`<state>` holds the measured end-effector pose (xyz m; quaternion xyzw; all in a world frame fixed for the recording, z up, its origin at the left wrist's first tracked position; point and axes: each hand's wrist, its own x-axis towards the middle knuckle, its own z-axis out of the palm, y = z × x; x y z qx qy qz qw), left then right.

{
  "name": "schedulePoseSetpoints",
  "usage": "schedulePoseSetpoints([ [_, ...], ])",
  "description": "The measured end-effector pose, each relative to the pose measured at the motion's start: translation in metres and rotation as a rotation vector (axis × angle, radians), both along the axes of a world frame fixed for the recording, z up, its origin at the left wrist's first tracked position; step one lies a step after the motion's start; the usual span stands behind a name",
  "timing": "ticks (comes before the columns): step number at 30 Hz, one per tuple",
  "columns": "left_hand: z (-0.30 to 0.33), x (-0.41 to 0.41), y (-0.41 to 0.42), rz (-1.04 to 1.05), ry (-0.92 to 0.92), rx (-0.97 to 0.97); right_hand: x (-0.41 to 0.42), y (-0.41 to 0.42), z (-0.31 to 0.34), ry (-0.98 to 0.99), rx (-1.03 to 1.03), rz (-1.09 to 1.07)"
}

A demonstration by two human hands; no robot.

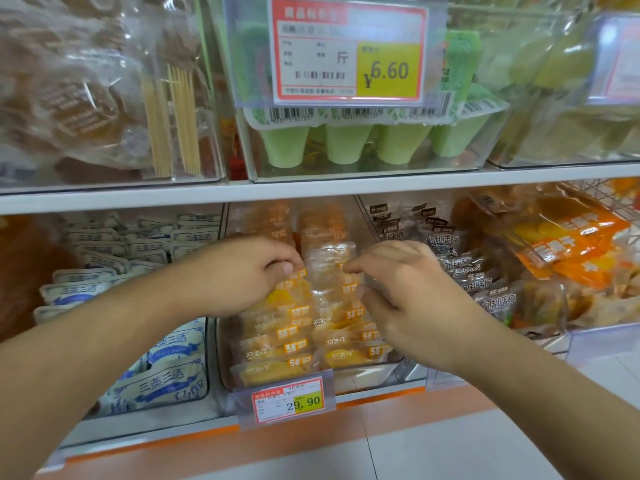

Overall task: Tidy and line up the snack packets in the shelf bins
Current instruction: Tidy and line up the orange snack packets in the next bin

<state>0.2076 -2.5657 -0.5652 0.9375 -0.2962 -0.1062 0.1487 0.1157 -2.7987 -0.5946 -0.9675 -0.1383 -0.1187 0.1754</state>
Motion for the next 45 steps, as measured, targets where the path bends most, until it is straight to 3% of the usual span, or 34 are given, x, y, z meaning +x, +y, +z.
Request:
schedulePoseSetpoints([
  [10,0.007,0.012,0.0,-0.042,-0.228,0.193,0.0,0.005,-0.004,0.028,-0.037,0.009],
  [16,0.005,0.011,-0.003,0.051,0.121,0.106,0.0,0.005,-0.003,0.034,-0.018,0.011],
  [22,0.012,0.006,-0.018,0.015,0.217,0.234,-0.001,0.006,-0.003,0.033,-0.06,0.008],
  [25,0.001,0.004,-0.032,0.032,0.181,0.266,-0.003,0.008,-0.006,0.022,-0.126,0.001],
  [28,-0.008,0.012,-0.036,0.097,-0.034,0.266,-0.003,0.005,-0.007,0.009,-0.12,-0.029],
  [30,-0.014,0.02,-0.04,0.15,-0.124,0.188,-0.002,0.001,-0.007,-0.001,-0.105,-0.045],
  [39,-0.028,0.031,-0.06,0.314,0.085,-0.068,0.0,-0.006,-0.008,0.006,-0.075,-0.051],
  [45,-0.027,0.021,-0.057,0.316,0.093,-0.147,0.001,-0.007,-0.007,0.015,-0.073,-0.051],
])
